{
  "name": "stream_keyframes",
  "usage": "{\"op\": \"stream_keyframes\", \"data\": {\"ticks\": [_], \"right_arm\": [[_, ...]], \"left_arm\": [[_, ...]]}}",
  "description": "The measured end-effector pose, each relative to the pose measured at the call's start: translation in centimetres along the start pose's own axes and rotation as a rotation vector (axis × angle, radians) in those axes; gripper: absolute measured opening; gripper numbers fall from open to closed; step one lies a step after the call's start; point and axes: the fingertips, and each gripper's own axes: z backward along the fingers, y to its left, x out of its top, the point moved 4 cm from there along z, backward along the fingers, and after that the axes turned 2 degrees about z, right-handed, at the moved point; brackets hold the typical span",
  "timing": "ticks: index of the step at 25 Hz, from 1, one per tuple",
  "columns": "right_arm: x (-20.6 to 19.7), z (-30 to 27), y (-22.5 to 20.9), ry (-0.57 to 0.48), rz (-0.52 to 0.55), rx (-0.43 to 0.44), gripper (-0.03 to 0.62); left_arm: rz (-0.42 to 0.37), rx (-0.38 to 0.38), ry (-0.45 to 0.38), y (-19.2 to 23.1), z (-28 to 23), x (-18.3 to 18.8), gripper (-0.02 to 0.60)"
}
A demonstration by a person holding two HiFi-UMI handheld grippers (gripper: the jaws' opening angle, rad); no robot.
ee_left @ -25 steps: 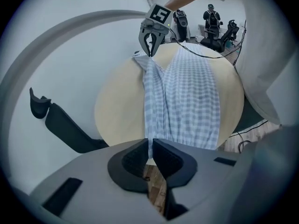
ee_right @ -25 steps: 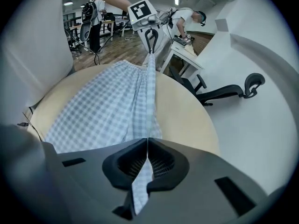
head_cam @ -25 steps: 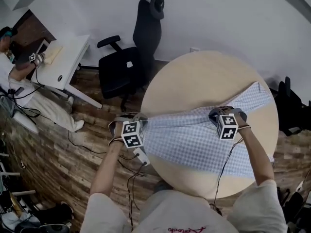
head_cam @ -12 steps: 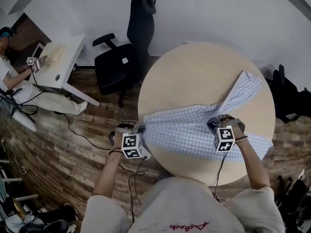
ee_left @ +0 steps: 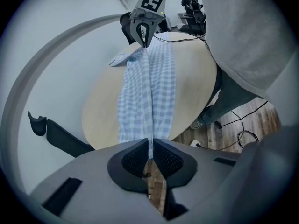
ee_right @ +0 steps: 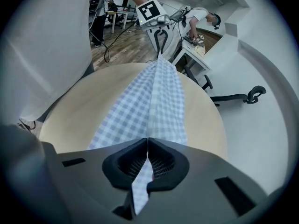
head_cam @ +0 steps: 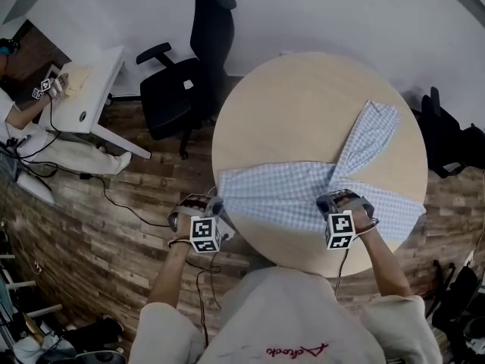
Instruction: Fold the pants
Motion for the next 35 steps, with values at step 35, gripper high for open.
{"op": "stream_keyframes", "data": {"ticks": [35], "right_arm": [[2.0,-4.0,7.8,0.018,-0.093,0.123,0.115]], "left_arm": [[0.089,-0.093,0.045,-7.0,-2.3,-3.7,0.147]]}}
